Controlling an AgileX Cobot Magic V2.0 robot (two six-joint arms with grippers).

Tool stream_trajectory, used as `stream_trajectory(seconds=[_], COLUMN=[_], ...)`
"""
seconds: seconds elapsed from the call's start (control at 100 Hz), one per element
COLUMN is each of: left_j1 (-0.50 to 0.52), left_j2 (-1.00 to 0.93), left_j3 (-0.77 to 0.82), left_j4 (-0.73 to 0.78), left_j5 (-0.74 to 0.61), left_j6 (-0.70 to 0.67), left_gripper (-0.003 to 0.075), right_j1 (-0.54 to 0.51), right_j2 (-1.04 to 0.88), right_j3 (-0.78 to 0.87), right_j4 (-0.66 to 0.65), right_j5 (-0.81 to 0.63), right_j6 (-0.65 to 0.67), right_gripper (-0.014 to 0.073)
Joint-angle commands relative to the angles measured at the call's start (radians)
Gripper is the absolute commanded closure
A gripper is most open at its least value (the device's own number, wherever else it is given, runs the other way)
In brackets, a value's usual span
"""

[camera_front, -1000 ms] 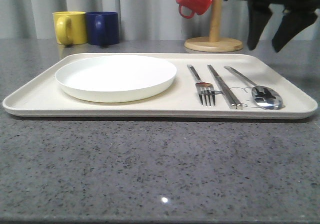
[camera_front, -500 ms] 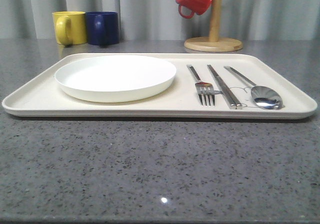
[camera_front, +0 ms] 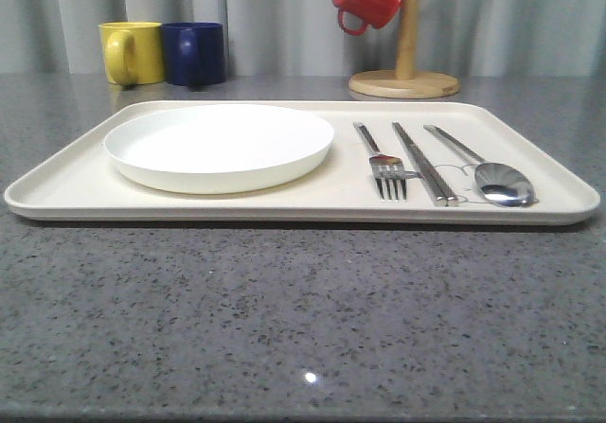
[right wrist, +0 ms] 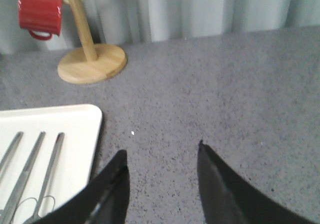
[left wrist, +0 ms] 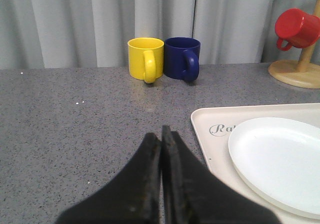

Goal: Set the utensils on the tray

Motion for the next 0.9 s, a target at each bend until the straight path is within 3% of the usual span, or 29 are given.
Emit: stream_trajectory(seconds=[0.0, 0.06, 0.13, 0.32, 0.89], left_j1=[0.003, 0.003, 0.003, 0.003, 0.003], left_j2=[0.004, 0.004, 0.004, 0.004, 0.004], left_j3=[-0.027, -0.027, -0.027, -0.027, -0.027], left_j4=[-0.009, -0.009, -0.009, -0.009, -0.009], left_j5=[-0.078, -0.078, -0.078, -0.078, -0.078], left_j6=[-0.004, -0.004, -0.004, -0.004, -0.004], left_gripper=[0.0738, 0.0738, 0.0738, 0.0738, 0.0738], right_j1=[-0.007, -0.007, -0.007, -0.007, -0.007], right_j2=[-0.053, -0.076, -0.081, -0.08, -0.08], right_j3=[0.005, 0.021, 0.028, 0.028, 0.028], right_j4=[-0.019, -0.019, -0.019, -0.019, -0.019], right_j5=[-0.149, -0.167, -0.162, -0.141, -0.144], right_j6=[-0.01, -0.01, -0.01, -0.01, -0.01], right_gripper=[0.0254, 0.0267, 0.0342, 0.0669, 0.0662])
